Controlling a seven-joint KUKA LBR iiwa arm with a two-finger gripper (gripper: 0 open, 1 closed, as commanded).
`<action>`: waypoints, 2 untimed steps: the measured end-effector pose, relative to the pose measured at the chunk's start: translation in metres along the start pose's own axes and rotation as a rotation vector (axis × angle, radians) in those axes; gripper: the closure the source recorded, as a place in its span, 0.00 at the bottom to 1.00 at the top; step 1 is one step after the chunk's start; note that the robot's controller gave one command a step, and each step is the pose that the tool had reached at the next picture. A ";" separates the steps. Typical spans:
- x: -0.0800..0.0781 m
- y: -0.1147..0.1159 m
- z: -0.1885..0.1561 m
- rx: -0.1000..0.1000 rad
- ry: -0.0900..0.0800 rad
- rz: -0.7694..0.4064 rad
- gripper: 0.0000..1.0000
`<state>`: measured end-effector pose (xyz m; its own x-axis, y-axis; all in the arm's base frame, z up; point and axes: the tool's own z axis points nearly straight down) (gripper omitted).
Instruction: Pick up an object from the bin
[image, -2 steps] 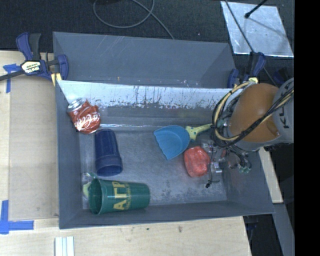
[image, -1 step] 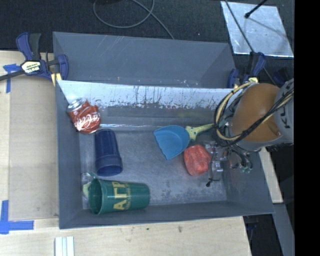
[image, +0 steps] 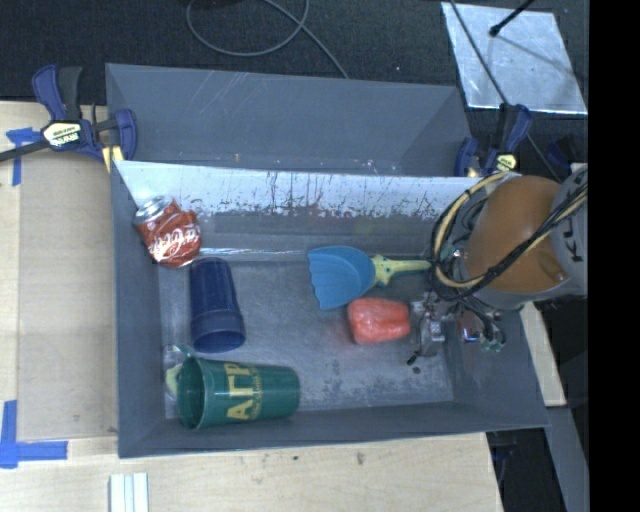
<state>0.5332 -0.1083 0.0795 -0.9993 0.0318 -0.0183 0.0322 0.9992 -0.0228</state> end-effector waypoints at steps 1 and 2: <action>0.009 0.006 -0.038 -0.009 0.024 0.004 1.00; -0.067 0.030 0.010 0.003 0.009 -0.165 0.00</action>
Offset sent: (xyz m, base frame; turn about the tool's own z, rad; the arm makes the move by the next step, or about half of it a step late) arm 0.0699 0.0311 -0.0094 -0.1665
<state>0.6010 -0.0805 0.0699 -0.9912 -0.1327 -0.0047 -0.1325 0.9908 -0.0279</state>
